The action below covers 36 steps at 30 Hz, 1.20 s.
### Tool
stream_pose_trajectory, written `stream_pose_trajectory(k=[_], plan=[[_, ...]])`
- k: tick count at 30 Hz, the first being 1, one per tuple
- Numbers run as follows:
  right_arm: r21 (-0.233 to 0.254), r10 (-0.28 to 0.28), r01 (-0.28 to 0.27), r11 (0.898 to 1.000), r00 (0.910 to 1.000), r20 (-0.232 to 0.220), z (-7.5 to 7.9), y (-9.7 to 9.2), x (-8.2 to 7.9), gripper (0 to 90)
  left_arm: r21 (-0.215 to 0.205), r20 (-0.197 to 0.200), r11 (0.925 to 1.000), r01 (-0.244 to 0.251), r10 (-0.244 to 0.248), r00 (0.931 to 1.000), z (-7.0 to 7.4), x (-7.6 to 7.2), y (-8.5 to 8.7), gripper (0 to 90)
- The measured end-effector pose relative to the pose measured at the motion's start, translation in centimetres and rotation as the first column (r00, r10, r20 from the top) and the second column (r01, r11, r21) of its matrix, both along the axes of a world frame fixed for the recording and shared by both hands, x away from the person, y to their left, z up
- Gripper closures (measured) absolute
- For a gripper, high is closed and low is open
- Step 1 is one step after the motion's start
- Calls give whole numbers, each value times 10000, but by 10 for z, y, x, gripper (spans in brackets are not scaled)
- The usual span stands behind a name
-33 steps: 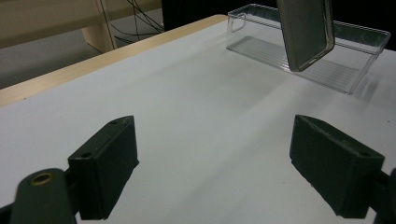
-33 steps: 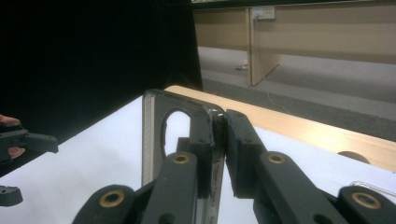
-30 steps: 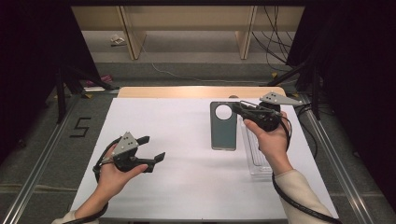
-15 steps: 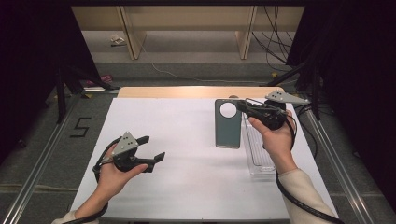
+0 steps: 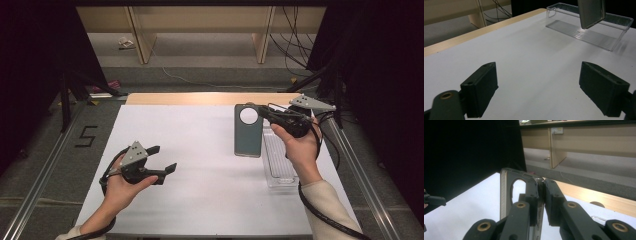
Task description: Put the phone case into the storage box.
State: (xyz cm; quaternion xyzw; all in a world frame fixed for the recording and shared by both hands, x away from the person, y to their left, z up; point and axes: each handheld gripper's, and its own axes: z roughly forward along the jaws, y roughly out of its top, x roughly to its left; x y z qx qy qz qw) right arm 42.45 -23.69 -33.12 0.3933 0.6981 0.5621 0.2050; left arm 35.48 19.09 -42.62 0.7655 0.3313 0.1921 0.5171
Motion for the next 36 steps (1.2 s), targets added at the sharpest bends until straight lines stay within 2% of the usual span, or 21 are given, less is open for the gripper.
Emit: stream_pose_trajectory(k=[19, 36], plan=[[137, -232, 230, 9996, 9997, 115, 5, -13, 1, 822, -39, -12, 10000, -13, 13, 10000, 0, 0, 0, 149], [1, -555, 555, 9985, 9982, 220, 9, -25, 1, 822, -56, -28, 10000, -14, 14, 10000, 0, 0, 0, 149]])
